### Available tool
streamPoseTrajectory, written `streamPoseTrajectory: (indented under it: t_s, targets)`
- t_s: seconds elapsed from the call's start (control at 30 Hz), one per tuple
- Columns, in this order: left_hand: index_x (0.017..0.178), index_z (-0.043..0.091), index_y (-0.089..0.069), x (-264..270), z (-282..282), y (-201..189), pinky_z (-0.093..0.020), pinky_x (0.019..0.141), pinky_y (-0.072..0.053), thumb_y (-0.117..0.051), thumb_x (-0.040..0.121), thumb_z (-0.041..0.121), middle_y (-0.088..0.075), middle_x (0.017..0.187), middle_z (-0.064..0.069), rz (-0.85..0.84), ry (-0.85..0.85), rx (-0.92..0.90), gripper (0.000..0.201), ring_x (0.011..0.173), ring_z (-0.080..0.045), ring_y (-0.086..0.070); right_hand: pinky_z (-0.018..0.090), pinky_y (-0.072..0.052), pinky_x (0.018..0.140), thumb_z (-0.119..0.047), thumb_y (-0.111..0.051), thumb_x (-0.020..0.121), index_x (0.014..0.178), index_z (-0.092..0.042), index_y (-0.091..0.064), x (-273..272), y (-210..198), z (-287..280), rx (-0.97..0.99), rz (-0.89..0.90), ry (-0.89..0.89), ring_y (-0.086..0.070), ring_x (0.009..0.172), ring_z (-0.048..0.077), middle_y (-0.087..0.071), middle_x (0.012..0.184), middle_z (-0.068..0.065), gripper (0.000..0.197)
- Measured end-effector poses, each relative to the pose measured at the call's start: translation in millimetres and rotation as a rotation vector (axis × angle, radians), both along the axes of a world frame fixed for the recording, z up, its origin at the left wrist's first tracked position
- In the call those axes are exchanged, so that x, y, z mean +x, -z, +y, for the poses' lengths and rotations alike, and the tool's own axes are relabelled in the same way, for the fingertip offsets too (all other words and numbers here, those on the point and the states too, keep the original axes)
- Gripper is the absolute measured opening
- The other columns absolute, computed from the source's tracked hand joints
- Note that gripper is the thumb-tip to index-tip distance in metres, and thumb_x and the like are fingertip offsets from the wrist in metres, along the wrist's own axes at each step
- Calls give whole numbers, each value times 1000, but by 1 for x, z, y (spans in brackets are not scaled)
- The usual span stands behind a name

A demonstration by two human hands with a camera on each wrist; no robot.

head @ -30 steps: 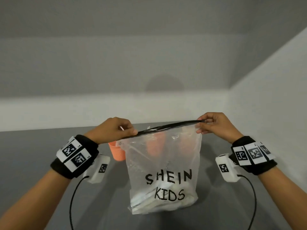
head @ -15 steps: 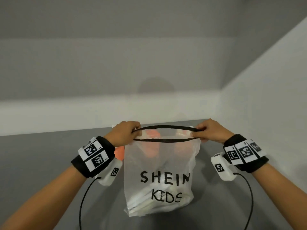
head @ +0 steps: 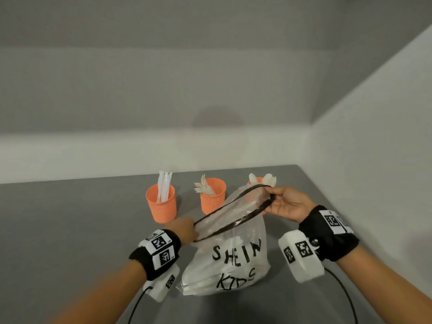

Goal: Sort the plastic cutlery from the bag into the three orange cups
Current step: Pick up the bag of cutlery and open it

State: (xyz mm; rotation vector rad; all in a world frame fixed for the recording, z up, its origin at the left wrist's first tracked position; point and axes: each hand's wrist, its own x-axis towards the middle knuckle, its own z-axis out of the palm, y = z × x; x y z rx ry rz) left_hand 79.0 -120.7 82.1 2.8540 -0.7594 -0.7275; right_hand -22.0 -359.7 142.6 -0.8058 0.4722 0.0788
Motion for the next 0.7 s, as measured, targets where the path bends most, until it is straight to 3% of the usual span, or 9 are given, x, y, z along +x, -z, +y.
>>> streamPoseTrajectory:
  t_s: [0.07,0.13,0.23,0.3,0.43,0.5,0.57,0.63,0.7]
  targets:
    - [88,4,-56,3,2,0,-27,53,-50,-43,97,16,-60,73,-12,191,-274,-380,20,52,-18,-58,43,-60,58,8,-89,22,116,0,-57,-7,5,-1,-42,-13,-31,-72,75,25,-64,111,10,99]
    - [92,3,-52,4,3,-4,-25,42,-54,-41,97,6,-57,67,-11,634,-644,-882,12,42,-15,-60,30,-58,54,0,-73,62,116,-1,-57,-16,6,2,-189,31,-97,-71,67,18,-69,98,8,56]
    - [100,0,-54,8,3,-7,-34,52,-58,-36,96,-2,-67,74,-18,1086,-905,-1336,18,74,-26,-65,18,-44,41,-12,-55,82,78,-9,-59,-33,15,13,-459,73,-306,-53,42,7,-58,56,-1,7]
    - [94,-4,-57,4,-1,-15,-35,53,-58,-34,95,-4,-70,69,-18,1174,-932,-1482,23,83,-26,-60,14,-32,37,-10,-57,87,64,-14,-52,-39,28,21,-660,99,-475,-39,34,2,-47,43,-8,24]
    - [85,-2,-58,-8,-3,-22,-36,70,-56,-36,94,-3,-70,63,-15,1113,-880,-1475,25,79,-24,-60,12,-36,38,-18,-66,83,54,-14,-59,-47,38,25,-766,145,-636,-45,34,0,-54,41,-9,31]
    - [90,3,-60,-5,4,-17,-29,58,-58,-43,92,-1,-70,75,-11,1039,-755,-1345,18,75,-20,-63,13,-46,43,-25,-78,67,75,-6,-67,-47,37,18,-529,124,-515,-56,43,4,-65,60,0,23]
    - [100,6,-60,-2,14,-7,-23,51,-55,-50,90,3,-64,83,-9,957,-563,-1137,14,66,-14,-63,23,-57,54,-21,-86,56,97,0,-64,-44,42,5,-321,93,-311,-68,59,13,-72,82,10,51]
    - [110,6,-58,-1,22,4,-17,47,-46,-62,85,15,-57,76,-2,844,-308,-910,27,57,-8,-55,34,-60,61,-13,-94,37,107,3,-59,-42,44,-2,-175,31,-199,-72,77,26,-71,96,19,80]
    - [99,7,-61,-4,27,12,-15,44,-34,-71,76,38,-49,59,5,823,-108,-719,40,47,-6,-41,39,-60,61,-5,-94,27,104,6,-59,-36,45,-1,-78,-10,-138,-72,79,31,-70,94,24,85]
